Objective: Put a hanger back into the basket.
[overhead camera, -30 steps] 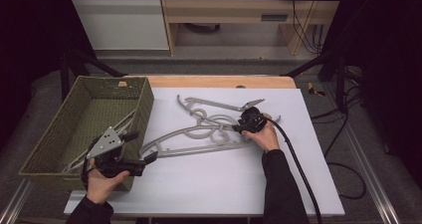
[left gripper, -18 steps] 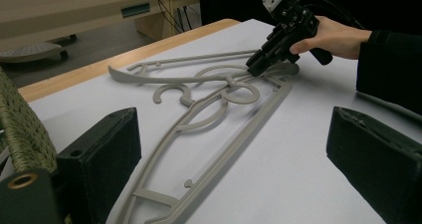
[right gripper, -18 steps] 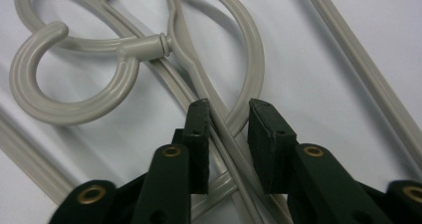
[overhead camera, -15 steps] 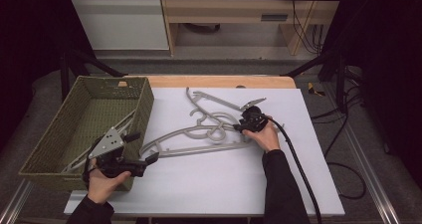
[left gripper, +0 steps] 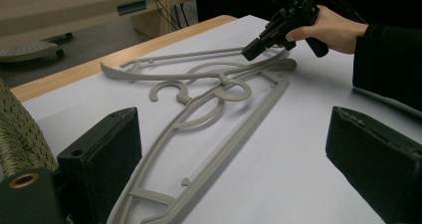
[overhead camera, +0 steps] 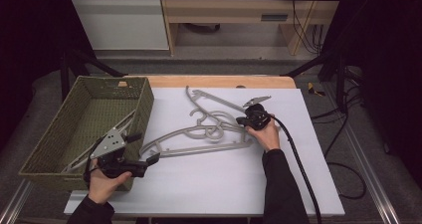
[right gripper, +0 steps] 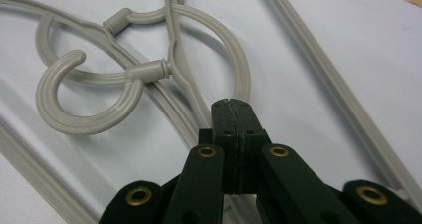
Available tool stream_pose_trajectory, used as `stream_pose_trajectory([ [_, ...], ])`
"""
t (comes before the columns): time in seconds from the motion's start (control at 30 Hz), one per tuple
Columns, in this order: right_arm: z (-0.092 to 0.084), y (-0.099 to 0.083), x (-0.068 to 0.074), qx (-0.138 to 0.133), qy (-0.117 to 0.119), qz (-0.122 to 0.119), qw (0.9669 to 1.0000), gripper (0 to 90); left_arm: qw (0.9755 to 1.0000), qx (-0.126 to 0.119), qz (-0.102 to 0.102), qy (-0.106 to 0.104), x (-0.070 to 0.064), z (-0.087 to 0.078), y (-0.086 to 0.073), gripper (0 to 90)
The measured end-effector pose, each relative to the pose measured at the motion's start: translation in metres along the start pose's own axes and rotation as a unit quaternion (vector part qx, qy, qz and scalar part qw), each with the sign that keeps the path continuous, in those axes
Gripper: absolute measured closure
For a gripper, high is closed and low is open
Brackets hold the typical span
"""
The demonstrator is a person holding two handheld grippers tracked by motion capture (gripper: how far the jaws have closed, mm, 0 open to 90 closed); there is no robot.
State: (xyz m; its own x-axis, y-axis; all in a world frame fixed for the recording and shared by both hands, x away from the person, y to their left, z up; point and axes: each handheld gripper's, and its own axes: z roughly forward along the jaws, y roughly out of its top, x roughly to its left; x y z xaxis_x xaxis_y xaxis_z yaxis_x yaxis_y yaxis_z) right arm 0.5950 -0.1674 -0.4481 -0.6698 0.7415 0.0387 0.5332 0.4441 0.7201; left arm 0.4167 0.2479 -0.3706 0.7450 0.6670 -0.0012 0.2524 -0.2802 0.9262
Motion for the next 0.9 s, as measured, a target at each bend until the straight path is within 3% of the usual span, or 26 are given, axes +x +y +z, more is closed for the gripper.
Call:
stream_pose_trajectory([
  [0.07, 0.002, -0.001, 0.002, -0.003, -0.002, 0.003, 1.0000, 84.7, 1.0000, 0.001, 0.001, 0.001, 0.000, 0.000, 0.000, 7.2],
  [0.27, 0.014, 0.002, 0.016, -0.021, 0.013, -0.018, 0.9995, 72.3, 1.0000, 0.000, 0.001, 0.000, 0.000, 0.000, 0.000, 7.2],
  [0.57, 0.032, 0.010, 0.022, 0.023, 0.004, -0.027, 0.9994, 66.1, 1.0000, 0.001, 0.001, -0.002, 0.000, 0.001, -0.001, 7.5],
  [0.7, 0.035, 0.015, 0.022, 0.035, 0.019, -0.008, 0.9992, 67.3, 1.0000, 0.001, 0.001, -0.004, 0.000, 0.001, -0.001, 7.6],
  [0.9, 0.031, 0.017, 0.016, 0.020, 0.043, 0.026, 0.9985, 79.3, 1.0000, -0.001, 0.000, -0.004, 0.001, 0.001, -0.001, 7.7],
])
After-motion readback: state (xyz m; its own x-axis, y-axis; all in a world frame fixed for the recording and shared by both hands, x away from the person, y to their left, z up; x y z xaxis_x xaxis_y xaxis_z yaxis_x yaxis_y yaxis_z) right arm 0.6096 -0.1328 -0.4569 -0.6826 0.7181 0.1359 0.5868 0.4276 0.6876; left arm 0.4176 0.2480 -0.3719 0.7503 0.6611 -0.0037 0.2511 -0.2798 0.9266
